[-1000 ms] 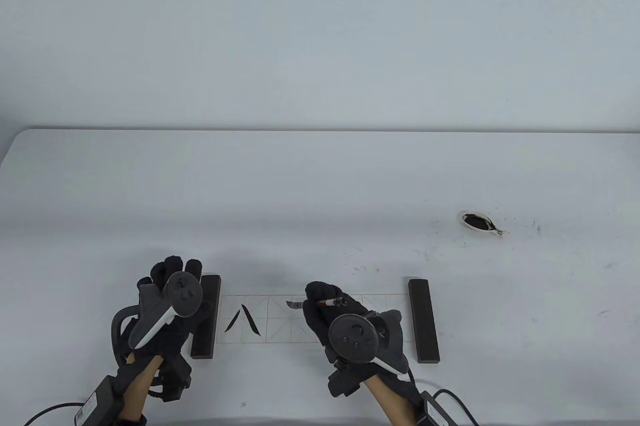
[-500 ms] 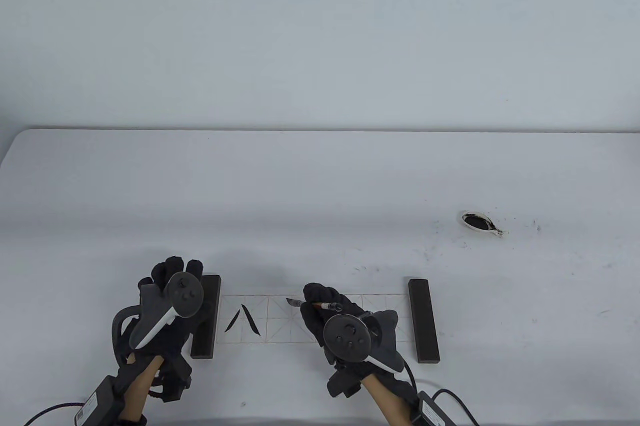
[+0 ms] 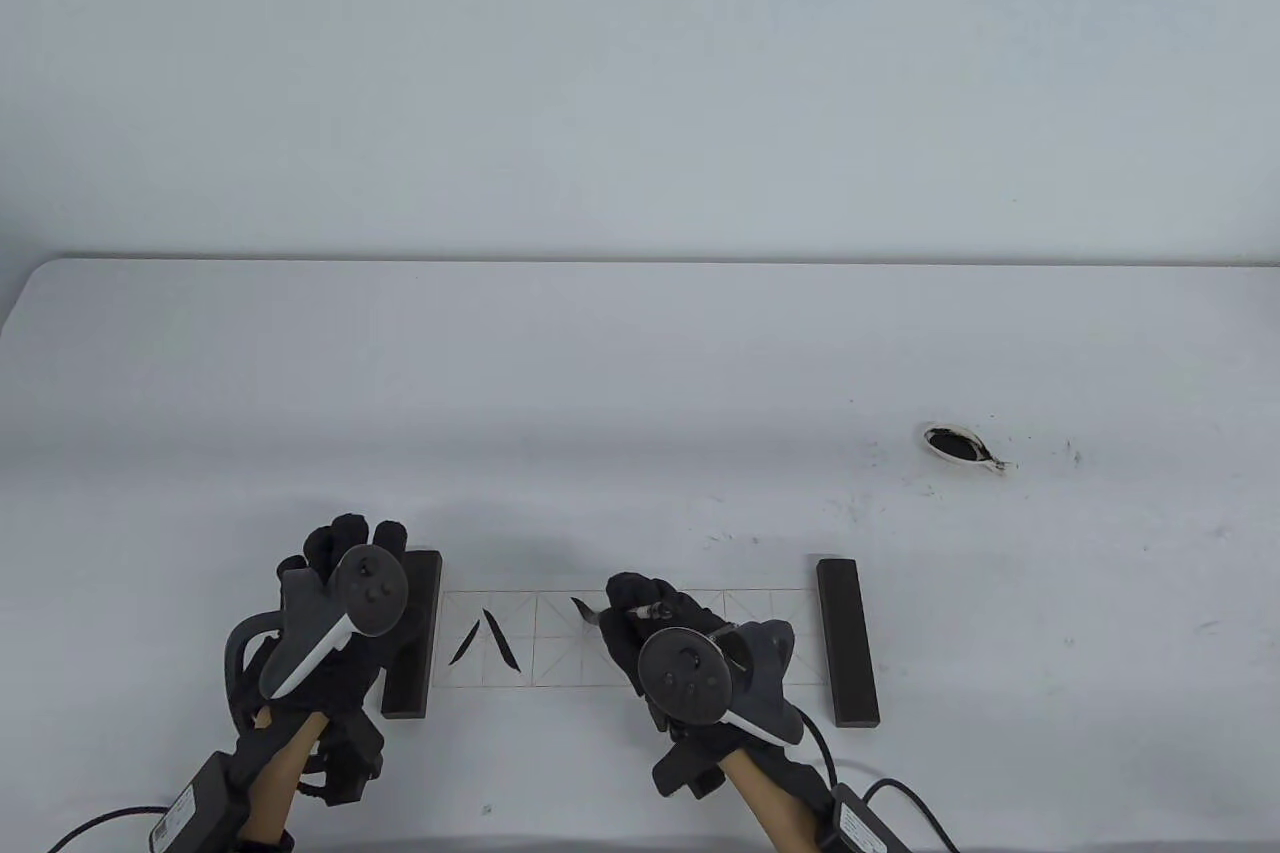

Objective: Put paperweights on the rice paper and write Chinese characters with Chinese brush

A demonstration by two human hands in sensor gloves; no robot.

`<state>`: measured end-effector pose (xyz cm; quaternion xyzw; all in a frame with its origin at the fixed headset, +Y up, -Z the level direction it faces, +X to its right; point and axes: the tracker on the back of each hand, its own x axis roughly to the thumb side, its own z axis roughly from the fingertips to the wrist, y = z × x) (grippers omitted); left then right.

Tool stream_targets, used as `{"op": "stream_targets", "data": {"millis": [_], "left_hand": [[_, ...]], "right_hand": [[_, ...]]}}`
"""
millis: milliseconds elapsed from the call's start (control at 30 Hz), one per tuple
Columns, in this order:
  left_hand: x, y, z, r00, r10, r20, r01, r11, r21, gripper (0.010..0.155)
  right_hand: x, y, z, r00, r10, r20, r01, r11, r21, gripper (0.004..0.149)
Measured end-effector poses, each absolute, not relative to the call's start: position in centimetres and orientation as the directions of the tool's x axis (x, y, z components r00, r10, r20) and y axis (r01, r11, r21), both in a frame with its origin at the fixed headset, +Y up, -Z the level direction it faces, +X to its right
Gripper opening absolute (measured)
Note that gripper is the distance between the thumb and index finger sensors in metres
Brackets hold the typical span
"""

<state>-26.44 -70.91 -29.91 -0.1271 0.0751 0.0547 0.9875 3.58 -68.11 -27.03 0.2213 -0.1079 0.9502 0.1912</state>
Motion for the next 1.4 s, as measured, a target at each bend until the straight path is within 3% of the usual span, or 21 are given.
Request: {"op": "stream_targets", "data": {"millis": [133,300,767,1167,1400], "left_hand": [[-26.4,-70.9,-29.9,0.983,0.087,-0.163,-0.126,0.961,-0.246,0.084],[-26.4,-70.9,-29.9,0.983,0.087,-0.164,-0.126,0.961,-0.248,0.084],[-26.4,-71.0,-29.9,0.983,0.085,-0.161,-0.124,0.96,-0.251,0.084],[-26.4,-70.9,-29.9,0.982,0.087,-0.167,-0.128,0.958,-0.257,0.084],[-26.4,-70.9,-29.9,0.982,0.086,-0.168,-0.128,0.958,-0.258,0.084]], "right_hand": [[3.9,-67.8,-26.9,-0.809,0.355,0.468,-0.471,-0.868,-0.156,0.045],[4.0,-67.9,-27.1,-0.755,0.429,0.495,-0.535,-0.84,-0.087,0.045],[3.8,-68.2,-27.3,-0.755,0.415,0.508,-0.497,-0.867,-0.031,0.045],[5.2,-67.2,-27.0,-0.876,0.285,0.389,-0.387,-0.897,-0.214,0.043],[4.9,-67.2,-26.5,-0.812,0.371,0.45,-0.493,-0.85,-0.188,0.044]]}}
